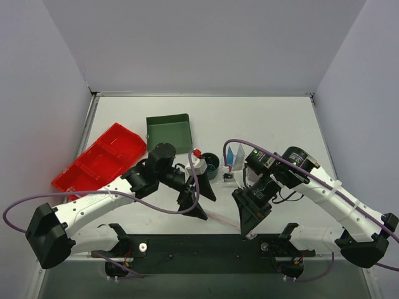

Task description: Prepare toiletry sets of a toothbrush and toothpaste on the tray

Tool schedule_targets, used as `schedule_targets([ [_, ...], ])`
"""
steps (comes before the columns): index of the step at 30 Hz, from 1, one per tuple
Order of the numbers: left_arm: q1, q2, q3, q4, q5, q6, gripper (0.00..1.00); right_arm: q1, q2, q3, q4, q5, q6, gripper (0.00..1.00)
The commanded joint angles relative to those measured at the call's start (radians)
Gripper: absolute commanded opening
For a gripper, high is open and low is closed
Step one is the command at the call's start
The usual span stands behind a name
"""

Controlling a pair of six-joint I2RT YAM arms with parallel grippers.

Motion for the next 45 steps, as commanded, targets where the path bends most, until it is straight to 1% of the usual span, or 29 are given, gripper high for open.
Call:
schedule_targets([
  [1,-0.046,0.038,0.026,0.095,0.185,-0.058,0.91,0.011,0.001,0.031,-0.099,-0.058,-0.021,0.00],
  [3,-0.059,0.053,0.029,0.087,0.191,-0.061,0.87,0.011,0.001,0.032,-0.088,-0.061,-0.022,0.00],
  [5,-0.064,0.060,0.029,0.078,0.197,-0.059,0.86,0.011,0.000,0.035,-0.082,-0.065,-0.022,0.00],
  [9,-0.076,0.070,0.036,0.055,0.202,-0.050,0.72,0.010,-0.002,0.037,-0.067,-0.072,-0.022,0.00],
  [10,-0.079,0.073,0.041,0.046,0.200,-0.044,0.65,0.010,-0.002,0.037,-0.064,-0.074,-0.021,0.00],
  [12,-0.083,0.081,0.046,0.024,0.203,-0.032,0.60,0.008,0.000,0.037,-0.055,-0.077,-0.022,0.00],
  [13,-0.087,0.083,0.049,0.020,0.205,-0.032,0.55,0.008,0.001,0.037,-0.055,-0.077,-0.024,0.00],
  [16,-0.090,0.087,0.055,-0.005,0.205,-0.012,0.49,0.007,0.003,0.038,-0.052,-0.078,-0.025,0.00],
  [19,-0.098,0.092,0.058,-0.040,0.207,-0.001,0.46,0.002,0.001,0.046,-0.047,-0.086,-0.027,0.00],
  [20,-0.102,0.093,0.058,-0.048,0.207,0.002,0.42,-0.005,0.000,0.047,-0.045,-0.088,-0.028,0.00],
  [25,-0.110,0.087,0.055,-0.055,0.211,0.013,0.29,-0.041,-0.020,0.044,-0.035,-0.081,-0.031,0.00],
  [26,-0.110,0.086,0.053,-0.057,0.213,0.014,0.22,-0.050,-0.026,0.043,-0.027,-0.078,-0.033,0.00],
  [27,-0.113,0.086,0.053,-0.054,0.211,0.016,0.18,-0.065,-0.031,0.040,-0.022,-0.072,-0.032,0.00],
  [29,-0.112,0.077,0.053,-0.052,0.191,0.022,0.05,-0.084,-0.046,0.037,-0.004,-0.066,-0.030,0.06],
  [30,-0.112,0.073,0.053,-0.054,0.181,0.025,0.00,-0.105,-0.054,0.037,0.004,-0.055,-0.019,0.18],
  [32,-0.109,0.057,0.049,-0.043,0.133,0.030,0.00,-0.122,-0.084,0.038,0.037,-0.013,-0.009,0.30],
  [33,-0.107,0.050,0.040,-0.039,0.107,0.028,0.00,-0.131,-0.097,0.040,0.050,0.007,0.001,0.42],
  [34,-0.099,0.043,0.035,-0.020,0.081,0.025,0.00,-0.147,-0.109,0.041,0.063,0.068,0.025,0.46],
  [35,-0.095,0.024,0.027,-0.020,0.012,0.017,0.00,-0.153,-0.136,0.043,0.092,0.098,0.042,0.48],
  [36,-0.086,0.012,0.020,0.015,-0.022,0.011,0.00,-0.160,-0.155,0.040,0.112,0.124,0.057,0.50],
  [38,-0.067,-0.020,-0.002,0.049,-0.089,-0.001,0.00,-0.167,-0.212,0.020,0.180,0.238,0.126,0.52],
  [39,-0.063,-0.032,-0.009,0.064,-0.152,-0.007,0.00,-0.167,-0.233,0.009,0.206,0.274,0.145,0.54],
  [40,-0.060,-0.045,-0.029,0.096,-0.186,-0.013,0.00,-0.167,-0.255,-0.006,0.235,0.303,0.172,0.55],
  [42,-0.056,-0.078,-0.043,0.109,-0.270,-0.016,0.00,-0.167,-0.315,-0.052,0.307,0.385,0.238,0.56],
  [44,-0.058,-0.097,-0.057,0.109,-0.304,-0.001,0.00,-0.167,-0.374,-0.089,0.385,0.473,0.313,0.57],
  [45,-0.059,-0.103,-0.057,0.103,-0.350,0.005,0.00,-0.167,-0.397,-0.107,0.417,0.495,0.339,0.57],
])
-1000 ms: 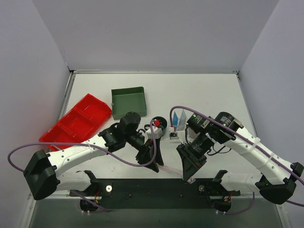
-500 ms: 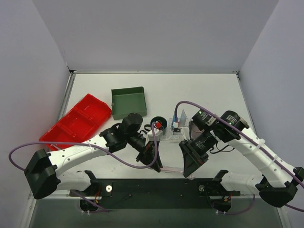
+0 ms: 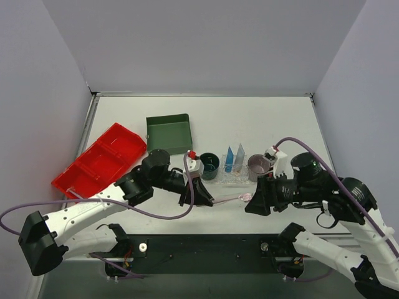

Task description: Prepare toiletry sets of a toothbrush and toothpaste on the tray

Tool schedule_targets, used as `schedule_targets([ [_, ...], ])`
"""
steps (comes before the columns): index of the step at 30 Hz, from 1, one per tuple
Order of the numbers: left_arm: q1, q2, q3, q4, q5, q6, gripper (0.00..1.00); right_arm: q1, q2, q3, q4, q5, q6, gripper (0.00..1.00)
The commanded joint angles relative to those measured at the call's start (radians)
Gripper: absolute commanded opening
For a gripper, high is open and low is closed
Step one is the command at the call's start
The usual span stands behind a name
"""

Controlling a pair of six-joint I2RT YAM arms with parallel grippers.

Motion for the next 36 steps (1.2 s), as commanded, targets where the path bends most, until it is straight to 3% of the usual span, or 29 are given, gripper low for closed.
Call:
schedule_targets([
  [1,0.000,-0.046,-0.011,0.057,-0.186,0.018,0.00,-0.006,-0.097,-0.078,0.206,0.221,0.184,0.57],
  [7,-0.008,-0.093,-0.020,0.018,-0.321,0.080,0.00,-0.006,-0.163,-0.143,0.355,0.325,0.267,0.58],
  [14,-0.020,-0.101,-0.020,-0.006,-0.352,0.109,0.00,-0.006,-0.143,-0.177,0.473,0.362,0.267,0.56],
  [36,-0.026,-0.123,-0.032,0.012,-0.319,0.106,0.00,-0.008,-0.114,-0.215,0.542,0.304,0.243,0.19],
])
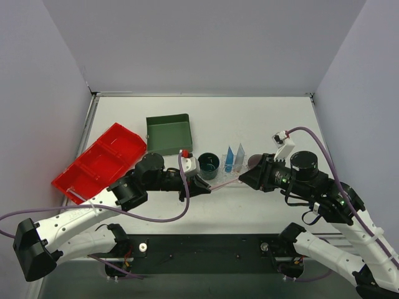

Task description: Prepare toiletry sets of a toothbrush and toothpaste on the tray

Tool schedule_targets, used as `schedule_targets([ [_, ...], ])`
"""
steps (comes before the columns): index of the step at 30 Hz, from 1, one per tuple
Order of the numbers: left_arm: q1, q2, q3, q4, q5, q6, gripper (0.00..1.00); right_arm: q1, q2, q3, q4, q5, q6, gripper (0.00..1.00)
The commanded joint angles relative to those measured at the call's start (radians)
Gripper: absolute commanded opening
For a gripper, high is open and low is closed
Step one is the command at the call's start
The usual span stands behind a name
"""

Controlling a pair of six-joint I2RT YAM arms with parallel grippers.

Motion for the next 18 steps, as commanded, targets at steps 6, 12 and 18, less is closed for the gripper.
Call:
schedule_targets([
  [6,-0.007,-0.024,-0.002,0.034,0.034,-0.002,0.03,-0.008,-0.020,-0.025,0.076,-0.006,-0.016,0.00],
  [12,0.033,-0.027,0.010,0.042,0.010,-0.071,0.79,-0.008,-0.080,-0.036,0.069,0.072,-0.065,0.00],
  [18,0.117,-0.072,-0.008,0.069,-0.039,-0.116,0.92,-0.008,-0.145,-0.019,-0.043,0.278,-0.186,0.00],
])
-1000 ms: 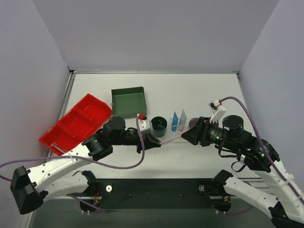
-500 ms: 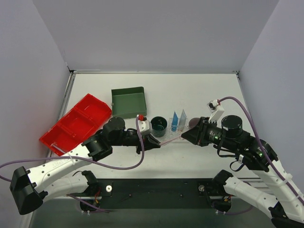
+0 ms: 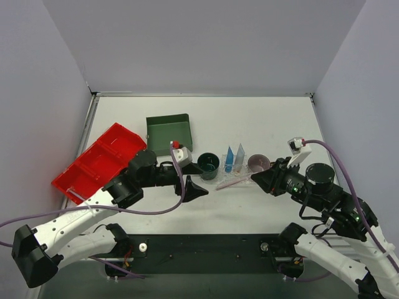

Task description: Prepare toiletry sets of a toothbrush and toothpaste on the tray

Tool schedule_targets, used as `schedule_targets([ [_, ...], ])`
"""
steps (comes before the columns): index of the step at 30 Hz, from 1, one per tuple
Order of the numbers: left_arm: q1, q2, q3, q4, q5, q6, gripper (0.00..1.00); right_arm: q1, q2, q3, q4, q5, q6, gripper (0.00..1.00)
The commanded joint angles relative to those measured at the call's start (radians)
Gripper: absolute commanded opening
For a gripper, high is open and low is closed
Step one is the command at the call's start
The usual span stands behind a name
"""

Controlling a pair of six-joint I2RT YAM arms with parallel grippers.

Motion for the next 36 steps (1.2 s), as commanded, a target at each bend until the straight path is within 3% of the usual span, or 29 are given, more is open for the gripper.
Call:
schedule_targets([
  [1,0.054,-0.057,0.001,0.069,-0.056,-0.044,0.92,-0.006,-0.044,0.011,-0.070,0.223,-0.118,0.00],
  [7,0.089,-0.072,-0.003,0.055,-0.113,-0.030,0.92,-0.008,-0.070,-0.035,-0.067,0.426,-0.219,0.00],
  [10,0.089,-0.065,-0.005,0.050,-0.121,-0.021,0.92,-0.008,-0.072,-0.050,-0.042,0.452,-0.251,0.00],
  [23,0.098,-0.071,-0.010,0.028,-0.225,0.001,0.92,-0.008,-0.079,-0.175,0.105,0.435,-0.270,0.00],
  [36,0.101,-0.075,-0.014,0.027,-0.235,0.008,0.92,-0.008,-0.049,-0.228,0.212,0.422,-0.302,0.00],
])
